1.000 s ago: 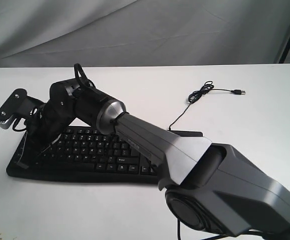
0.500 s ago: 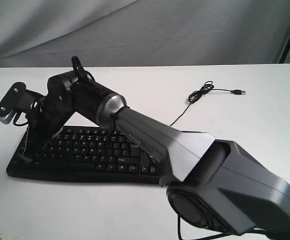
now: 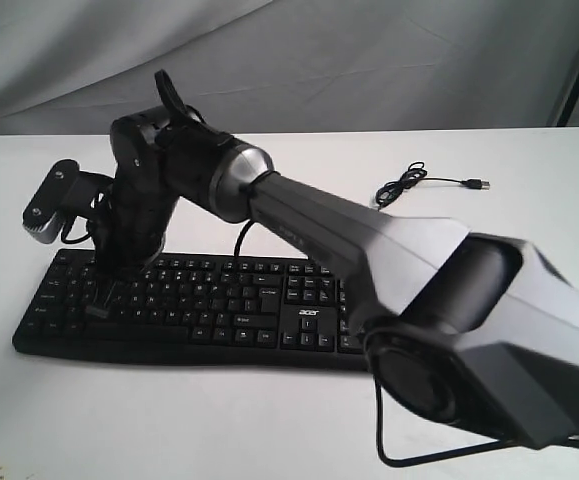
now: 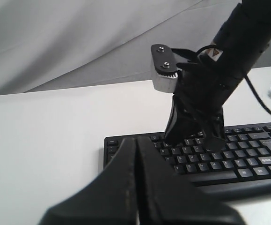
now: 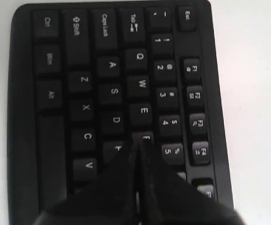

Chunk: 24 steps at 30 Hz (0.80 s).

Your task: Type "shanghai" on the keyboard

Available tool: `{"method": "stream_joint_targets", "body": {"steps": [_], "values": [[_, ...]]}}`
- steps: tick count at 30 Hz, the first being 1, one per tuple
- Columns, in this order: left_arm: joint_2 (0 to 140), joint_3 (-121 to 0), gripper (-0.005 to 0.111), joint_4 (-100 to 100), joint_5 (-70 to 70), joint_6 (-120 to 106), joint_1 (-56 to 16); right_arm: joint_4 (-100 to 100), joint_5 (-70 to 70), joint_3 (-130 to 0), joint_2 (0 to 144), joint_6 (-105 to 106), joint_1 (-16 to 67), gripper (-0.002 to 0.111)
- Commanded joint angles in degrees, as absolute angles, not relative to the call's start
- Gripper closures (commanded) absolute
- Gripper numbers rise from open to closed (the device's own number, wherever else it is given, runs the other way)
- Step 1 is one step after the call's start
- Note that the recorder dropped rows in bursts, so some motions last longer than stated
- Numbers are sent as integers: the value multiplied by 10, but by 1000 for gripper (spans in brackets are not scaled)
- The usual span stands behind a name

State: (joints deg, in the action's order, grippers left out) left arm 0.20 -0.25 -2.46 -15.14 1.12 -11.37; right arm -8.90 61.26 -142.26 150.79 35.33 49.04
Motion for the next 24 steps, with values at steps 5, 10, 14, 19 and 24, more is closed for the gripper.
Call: {"method": "stream_joint_targets", "body": {"steps": [5, 10, 14, 19, 24], "values": [[0, 0, 107, -25, -149, 13, -116, -80, 514, -1196, 1382, 353, 465, 108], [0, 0, 107, -25, -149, 13, -116, -103, 467, -1129, 1363, 358, 452, 108], [0, 0, 107, -25, -149, 13, -116, -117, 437, -1107, 1360, 365, 446, 108], [0, 0, 107, -25, -149, 13, -116, -132, 417, -1098, 1360, 378, 445, 108], [0, 0, 107, -25, -149, 13, -116, -129, 413, -1098, 1360, 380, 445, 108]]}}
